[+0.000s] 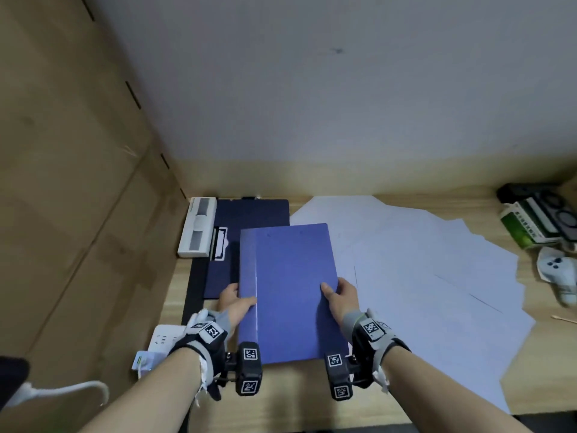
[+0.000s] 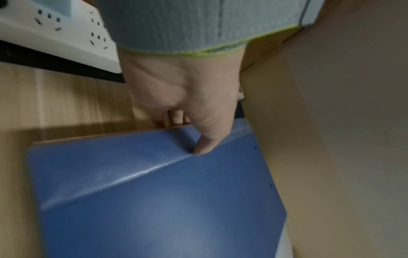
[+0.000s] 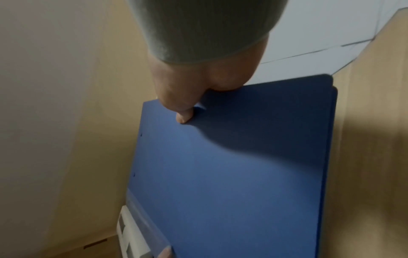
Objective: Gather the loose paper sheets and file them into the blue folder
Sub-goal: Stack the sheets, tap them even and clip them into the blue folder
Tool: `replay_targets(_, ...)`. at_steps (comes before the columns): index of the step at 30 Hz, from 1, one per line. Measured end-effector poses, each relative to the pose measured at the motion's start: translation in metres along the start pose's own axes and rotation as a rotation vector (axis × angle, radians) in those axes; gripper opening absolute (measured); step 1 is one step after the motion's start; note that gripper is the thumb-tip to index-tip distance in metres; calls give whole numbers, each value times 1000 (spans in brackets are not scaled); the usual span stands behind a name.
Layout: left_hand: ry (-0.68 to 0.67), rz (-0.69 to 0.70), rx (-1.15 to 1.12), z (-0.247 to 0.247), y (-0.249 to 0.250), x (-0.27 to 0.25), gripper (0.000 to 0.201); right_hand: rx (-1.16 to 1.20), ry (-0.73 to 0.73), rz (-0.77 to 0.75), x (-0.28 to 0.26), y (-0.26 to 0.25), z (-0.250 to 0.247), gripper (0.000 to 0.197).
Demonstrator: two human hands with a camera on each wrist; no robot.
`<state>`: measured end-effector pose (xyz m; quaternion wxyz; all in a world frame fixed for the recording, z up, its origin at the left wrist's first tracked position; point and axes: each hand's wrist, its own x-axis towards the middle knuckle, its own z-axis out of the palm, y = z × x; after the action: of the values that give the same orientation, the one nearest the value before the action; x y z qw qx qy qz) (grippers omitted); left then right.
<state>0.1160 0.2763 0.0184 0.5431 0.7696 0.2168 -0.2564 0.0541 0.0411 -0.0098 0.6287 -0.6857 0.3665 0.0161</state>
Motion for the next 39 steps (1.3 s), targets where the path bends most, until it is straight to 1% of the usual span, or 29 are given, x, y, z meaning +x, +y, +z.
replay_targets(3,68,4,94,1,-11,18,46,-56,-52,20,6,-2,5,33)
replay_targets(5,91,12,184,-4,-15,31,49,-79,-116,55,4,-2,13,37)
replay_targets(7,142,15,291,-9,-13,37,46,-132,-127,68,2,1,20,39)
replay_targets(10,200,48,314,-8,4,37,43,-120,-56,125,3,5,15,41)
replay_targets(13,240,171,289,14,20,32,38,-98,15,157,9,6,-17,41)
replay_targets(15,219,254,251,38,32,26,35,-82,46,163,12,7,-51,37)
replay_targets(17,153,266,230,69,45,19,34,-97,76,159,15,7,-91,35)
replay_targets(20,-22,261,272,116,50,21,35,-141,138,174,26,14,-150,37)
replay_targets(22,-146,267,396,148,51,24,40,-176,194,197,33,21,-187,38)
replay_targets(24,-220,288,544,177,47,27,51,-221,230,204,42,27,-218,43)
replay_targets(26,-208,289,673,202,40,31,60,-272,226,218,54,30,-242,52)
replay_targets(27,-164,287,746,212,38,31,61,-299,217,235,61,33,-252,56)
replay_targets(28,-105,285,811,222,35,29,61,-331,206,243,68,37,-260,55)
replay_targets(29,-52,292,862,223,32,29,60,-362,201,234,70,36,-259,50)
replay_targets(30,-9,298,898,224,30,28,60,-392,194,217,71,36,-258,39)
replay_targets(31,28,275,923,231,29,25,60,-427,184,206,74,37,-261,25)
replay_targets(32,65,254,933,236,29,21,60,-451,163,189,78,38,-263,18)
replay_targets(33,94,222,941,239,29,17,59,-447,129,181,80,41,-262,21)
replay_targets(34,100,197,942,239,27,13,59,-424,116,173,79,43,-259,22)
replay_targets(36,96,130,918,242,26,5,58,-402,101,175,75,40,-260,18)
replay_targets(39,81,54,825,246,19,-15,53,-405,-5,149,75,40,-270,13)
